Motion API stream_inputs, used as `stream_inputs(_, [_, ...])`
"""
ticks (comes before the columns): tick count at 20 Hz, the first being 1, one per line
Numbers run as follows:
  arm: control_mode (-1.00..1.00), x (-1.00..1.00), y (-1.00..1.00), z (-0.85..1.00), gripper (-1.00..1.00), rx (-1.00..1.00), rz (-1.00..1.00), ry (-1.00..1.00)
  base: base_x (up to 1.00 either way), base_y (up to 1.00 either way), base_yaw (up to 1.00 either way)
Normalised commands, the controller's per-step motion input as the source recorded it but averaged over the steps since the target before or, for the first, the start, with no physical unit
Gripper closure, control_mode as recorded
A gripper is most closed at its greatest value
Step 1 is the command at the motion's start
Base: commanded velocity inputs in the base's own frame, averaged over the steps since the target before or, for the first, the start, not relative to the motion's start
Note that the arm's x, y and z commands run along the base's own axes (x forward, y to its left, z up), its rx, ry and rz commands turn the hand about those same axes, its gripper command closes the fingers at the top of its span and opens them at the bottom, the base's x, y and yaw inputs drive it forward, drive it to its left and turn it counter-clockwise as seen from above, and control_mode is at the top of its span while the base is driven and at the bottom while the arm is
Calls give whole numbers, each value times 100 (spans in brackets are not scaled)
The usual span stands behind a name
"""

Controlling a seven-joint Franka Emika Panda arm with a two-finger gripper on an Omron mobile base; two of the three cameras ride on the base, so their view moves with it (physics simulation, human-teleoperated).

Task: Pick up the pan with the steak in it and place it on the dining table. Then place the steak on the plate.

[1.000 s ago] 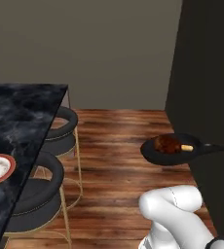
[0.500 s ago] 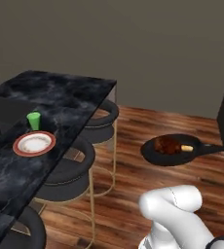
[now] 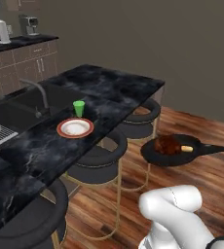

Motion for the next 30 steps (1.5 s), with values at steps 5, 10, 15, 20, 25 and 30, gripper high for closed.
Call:
stream_inputs(5, [100,0,0,0,100,0,0,0,0,0,48])
stream_inputs(10, [100,0,0,0,100,0,0,0,5,0,46])
stream_inputs(15, [100,0,0,0,100,0,0,0,15,0,44])
stream_inputs(20, [100,0,0,0,100,0,0,0,19,0,42])
stream_inputs(25, [100,0,0,0,100,0,0,0,39,-1,28])
stream_inputs(30, [100,0,0,0,100,0,0,0,36,-12,9])
